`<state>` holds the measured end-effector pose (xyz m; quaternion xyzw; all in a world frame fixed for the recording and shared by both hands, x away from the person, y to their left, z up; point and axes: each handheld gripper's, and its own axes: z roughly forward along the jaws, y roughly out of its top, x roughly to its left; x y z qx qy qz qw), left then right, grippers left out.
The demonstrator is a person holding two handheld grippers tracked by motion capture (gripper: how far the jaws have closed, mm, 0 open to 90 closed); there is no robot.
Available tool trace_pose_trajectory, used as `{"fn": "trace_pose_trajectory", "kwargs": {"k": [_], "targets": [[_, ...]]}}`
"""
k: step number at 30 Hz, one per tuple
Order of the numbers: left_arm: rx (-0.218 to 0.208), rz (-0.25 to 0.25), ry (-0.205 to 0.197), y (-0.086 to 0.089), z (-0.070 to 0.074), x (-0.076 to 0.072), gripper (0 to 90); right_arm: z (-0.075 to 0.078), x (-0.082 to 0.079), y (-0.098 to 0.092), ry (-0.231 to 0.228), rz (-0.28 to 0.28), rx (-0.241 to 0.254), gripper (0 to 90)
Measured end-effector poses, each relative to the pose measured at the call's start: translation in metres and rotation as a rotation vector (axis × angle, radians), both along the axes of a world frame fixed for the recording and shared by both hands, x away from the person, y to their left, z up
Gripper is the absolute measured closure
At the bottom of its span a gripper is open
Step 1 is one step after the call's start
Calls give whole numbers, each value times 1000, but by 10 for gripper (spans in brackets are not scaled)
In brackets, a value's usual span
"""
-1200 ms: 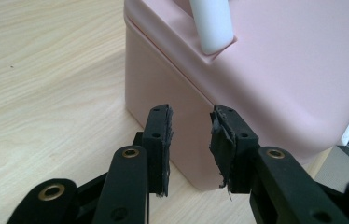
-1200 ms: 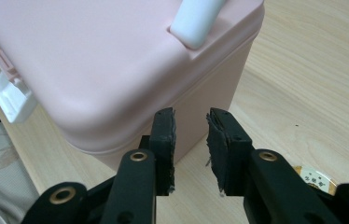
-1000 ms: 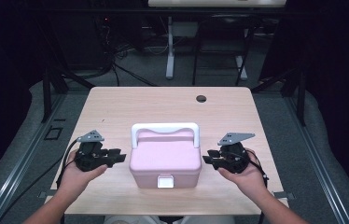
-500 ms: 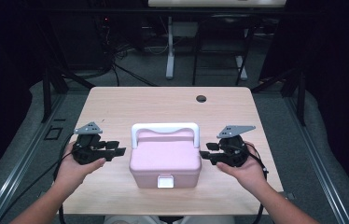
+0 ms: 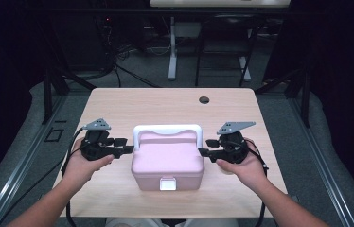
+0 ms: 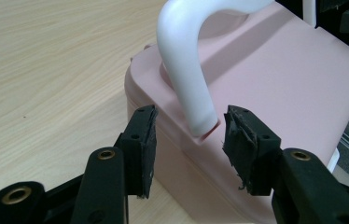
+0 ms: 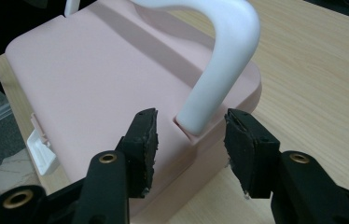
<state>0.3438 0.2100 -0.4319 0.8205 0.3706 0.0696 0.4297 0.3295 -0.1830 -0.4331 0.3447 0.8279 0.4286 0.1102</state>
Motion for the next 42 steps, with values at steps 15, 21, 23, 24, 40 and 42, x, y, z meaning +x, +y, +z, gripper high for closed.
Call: {"fn": "trace_pose_trajectory", "kwargs": {"k": [15,21,23,24,40,42], "targets": [[4,-27,9,-17,-6,8,575,-6,11,5,4,12,17,573],[1,-19,12,-18,-6,10,611,-7,13,4,-2,16,21,605],[5,-19,4,-18,-6,9,618,-6,12,5,-3,18,20,606],[11,-17,1,-18,-6,9,624,-6,12,5,-5,17,19,611],[10,-26,-25,-18,-6,1,688,-6,5,8,-48,38,-2,679],[10,-29,-25,-18,-6,1,696,-6,4,9,-51,39,-6,687]]}}
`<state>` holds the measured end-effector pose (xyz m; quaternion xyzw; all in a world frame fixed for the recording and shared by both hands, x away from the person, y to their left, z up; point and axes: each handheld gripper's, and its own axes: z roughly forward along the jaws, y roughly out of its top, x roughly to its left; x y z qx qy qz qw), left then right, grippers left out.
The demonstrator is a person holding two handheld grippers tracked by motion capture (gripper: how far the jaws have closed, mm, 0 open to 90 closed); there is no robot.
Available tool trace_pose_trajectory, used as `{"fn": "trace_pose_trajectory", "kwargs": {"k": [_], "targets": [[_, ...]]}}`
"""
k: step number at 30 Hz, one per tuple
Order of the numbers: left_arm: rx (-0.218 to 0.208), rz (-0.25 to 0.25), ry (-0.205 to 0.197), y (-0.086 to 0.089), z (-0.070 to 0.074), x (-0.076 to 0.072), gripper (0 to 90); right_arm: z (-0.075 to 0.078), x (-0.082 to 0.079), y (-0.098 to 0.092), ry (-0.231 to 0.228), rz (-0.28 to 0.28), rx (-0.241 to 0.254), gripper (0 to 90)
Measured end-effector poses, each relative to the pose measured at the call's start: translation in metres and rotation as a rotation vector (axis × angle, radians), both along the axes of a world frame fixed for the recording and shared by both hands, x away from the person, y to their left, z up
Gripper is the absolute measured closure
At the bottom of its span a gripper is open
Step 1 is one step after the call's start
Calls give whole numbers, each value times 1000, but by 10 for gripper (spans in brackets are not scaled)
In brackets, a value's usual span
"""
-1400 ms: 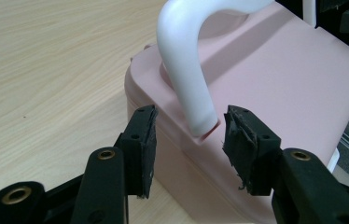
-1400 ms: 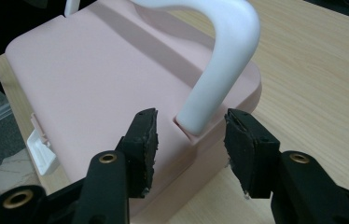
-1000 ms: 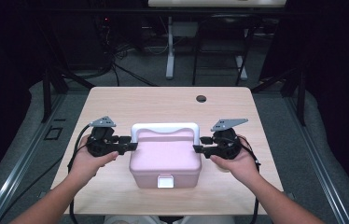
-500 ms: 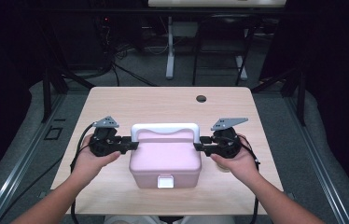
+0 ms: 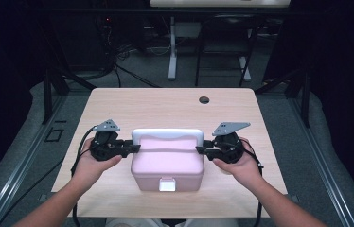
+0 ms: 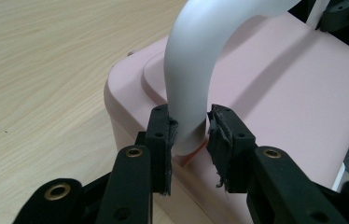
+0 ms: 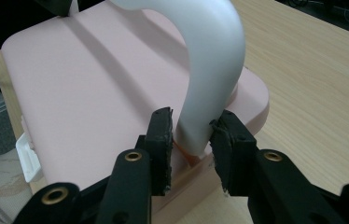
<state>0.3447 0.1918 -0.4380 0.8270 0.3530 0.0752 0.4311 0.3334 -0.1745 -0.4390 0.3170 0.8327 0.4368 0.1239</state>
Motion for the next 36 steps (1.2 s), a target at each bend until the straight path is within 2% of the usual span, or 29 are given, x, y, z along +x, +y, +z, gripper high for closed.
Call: {"fn": "trace_pose_trajectory", "kwargs": {"k": [6,8,14,28,32,36], "targets": [[-10,-2,3,1,-1,0,727,0,-1,-1,-2,-1,5,734],[7,-3,-14,0,0,-2,732,-1,-1,-1,0,-3,14,737],[24,-5,-21,0,2,-3,736,-1,-2,-1,2,-4,16,743],[13,-7,13,1,3,-1,738,1,-3,-1,14,-3,21,744],[10,-9,21,2,5,1,737,2,-1,-1,25,-3,32,745],[-2,-6,25,3,8,2,737,6,2,-3,52,-3,65,746]]}}
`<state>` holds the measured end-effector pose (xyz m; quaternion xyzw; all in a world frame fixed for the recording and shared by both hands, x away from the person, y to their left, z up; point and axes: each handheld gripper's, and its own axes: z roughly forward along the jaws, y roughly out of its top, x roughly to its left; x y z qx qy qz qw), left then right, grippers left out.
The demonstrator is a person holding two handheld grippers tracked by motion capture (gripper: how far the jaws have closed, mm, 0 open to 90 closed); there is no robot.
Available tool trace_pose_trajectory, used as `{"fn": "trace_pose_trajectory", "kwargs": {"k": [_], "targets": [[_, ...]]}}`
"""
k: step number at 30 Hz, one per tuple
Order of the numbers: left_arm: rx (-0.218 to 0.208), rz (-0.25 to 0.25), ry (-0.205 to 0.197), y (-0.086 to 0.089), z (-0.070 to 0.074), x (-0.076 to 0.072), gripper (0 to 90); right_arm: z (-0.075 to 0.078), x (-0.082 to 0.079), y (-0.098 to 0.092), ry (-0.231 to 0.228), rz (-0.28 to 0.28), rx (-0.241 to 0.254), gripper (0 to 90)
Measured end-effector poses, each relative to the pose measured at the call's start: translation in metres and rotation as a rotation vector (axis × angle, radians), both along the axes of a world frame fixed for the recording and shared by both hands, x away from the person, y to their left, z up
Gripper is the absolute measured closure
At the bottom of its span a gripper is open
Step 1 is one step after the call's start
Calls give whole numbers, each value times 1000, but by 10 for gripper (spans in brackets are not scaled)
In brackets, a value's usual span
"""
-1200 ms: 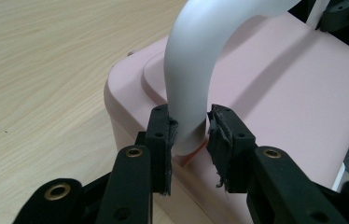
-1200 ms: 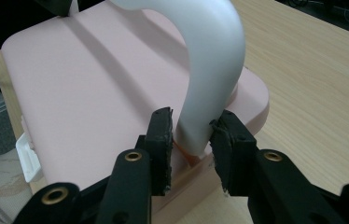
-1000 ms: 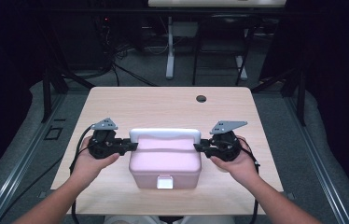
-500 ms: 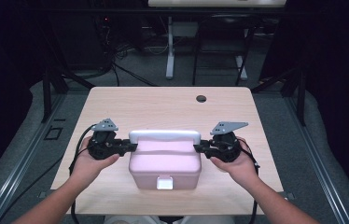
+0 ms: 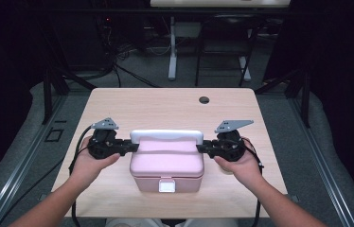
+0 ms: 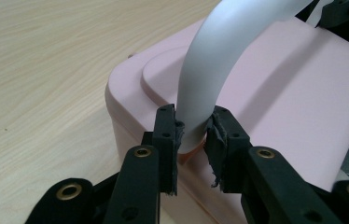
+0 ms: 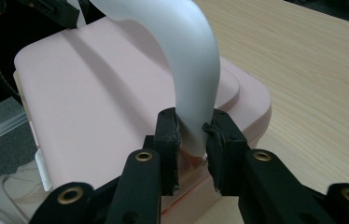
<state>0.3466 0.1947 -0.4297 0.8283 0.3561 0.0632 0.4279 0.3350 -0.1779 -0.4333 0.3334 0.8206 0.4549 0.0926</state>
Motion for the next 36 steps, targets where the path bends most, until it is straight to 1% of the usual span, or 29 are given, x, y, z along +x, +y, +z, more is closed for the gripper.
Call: {"fn": "trace_pose_trajectory", "kwargs": {"k": [3,7,8,12,14,17,19,20,24,25,26,31,36], "targets": [[-2,0,4,0,3,2,736,2,1,0,0,0,3,746],[-5,0,10,1,5,4,736,6,2,0,3,4,-5,747],[-13,6,13,1,6,3,735,7,2,0,3,6,-4,747],[-2,5,7,1,8,4,732,8,3,0,13,8,4,749],[-11,9,-3,1,9,3,720,9,4,-1,22,7,8,749],[-38,15,-10,5,9,0,692,9,6,-1,30,10,13,749],[-39,17,-15,8,9,-2,689,8,5,-1,37,9,14,750],[-32,12,-20,10,9,-4,689,8,5,-1,38,11,12,750],[-31,23,-17,20,8,-10,691,9,4,-1,36,15,16,751],[-32,26,-19,22,7,-12,700,10,4,-1,34,15,18,751],[-40,33,-15,25,7,-13,709,11,4,-2,33,16,20,751],[-48,40,2,34,4,-20,777,13,6,-3,37,10,34,752],[-42,19,2,38,-1,-25,851,16,7,-3,40,6,41,752]]}}
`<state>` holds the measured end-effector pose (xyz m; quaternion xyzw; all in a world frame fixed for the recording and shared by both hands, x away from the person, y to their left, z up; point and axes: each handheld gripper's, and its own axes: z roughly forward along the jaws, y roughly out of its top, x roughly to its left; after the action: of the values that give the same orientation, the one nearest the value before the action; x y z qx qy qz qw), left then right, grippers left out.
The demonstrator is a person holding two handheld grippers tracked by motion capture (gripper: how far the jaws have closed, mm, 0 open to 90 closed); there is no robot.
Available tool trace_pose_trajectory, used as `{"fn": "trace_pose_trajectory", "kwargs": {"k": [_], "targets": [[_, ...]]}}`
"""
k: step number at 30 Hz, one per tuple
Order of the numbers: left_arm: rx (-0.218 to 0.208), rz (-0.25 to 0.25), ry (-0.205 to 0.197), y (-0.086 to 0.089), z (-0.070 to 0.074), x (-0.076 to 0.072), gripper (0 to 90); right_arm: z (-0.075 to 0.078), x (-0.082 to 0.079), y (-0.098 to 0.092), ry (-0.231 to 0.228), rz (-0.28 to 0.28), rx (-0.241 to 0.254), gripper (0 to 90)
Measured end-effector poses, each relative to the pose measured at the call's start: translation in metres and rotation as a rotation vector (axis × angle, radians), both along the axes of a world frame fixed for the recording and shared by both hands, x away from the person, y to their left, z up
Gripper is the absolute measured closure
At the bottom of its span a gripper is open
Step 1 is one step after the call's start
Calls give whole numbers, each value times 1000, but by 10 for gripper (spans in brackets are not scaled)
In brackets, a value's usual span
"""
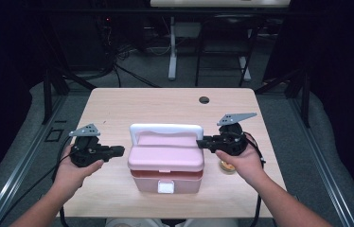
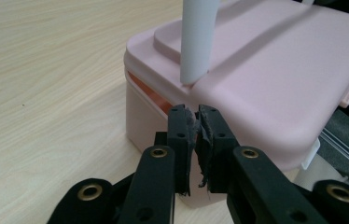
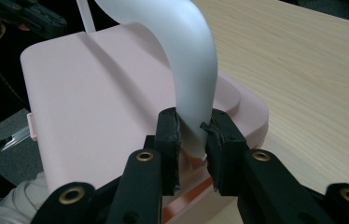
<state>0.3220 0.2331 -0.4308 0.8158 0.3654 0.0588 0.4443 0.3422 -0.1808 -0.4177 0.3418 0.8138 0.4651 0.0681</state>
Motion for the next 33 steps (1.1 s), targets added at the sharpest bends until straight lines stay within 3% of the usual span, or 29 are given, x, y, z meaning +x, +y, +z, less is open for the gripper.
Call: {"fn": "trace_pose_trajectory", "kwargs": {"k": [4,12,15,33], "targets": [[-9,-7,10,0,-6,-3,895,3,1,0,3,-5,4,752],[5,-37,20,-8,-15,-8,900,9,4,-1,8,-13,14,751],[22,-49,16,-11,-16,-8,900,9,5,0,7,-18,17,751],[23,-102,32,-35,-23,-7,900,9,8,0,6,-24,17,748]]}}
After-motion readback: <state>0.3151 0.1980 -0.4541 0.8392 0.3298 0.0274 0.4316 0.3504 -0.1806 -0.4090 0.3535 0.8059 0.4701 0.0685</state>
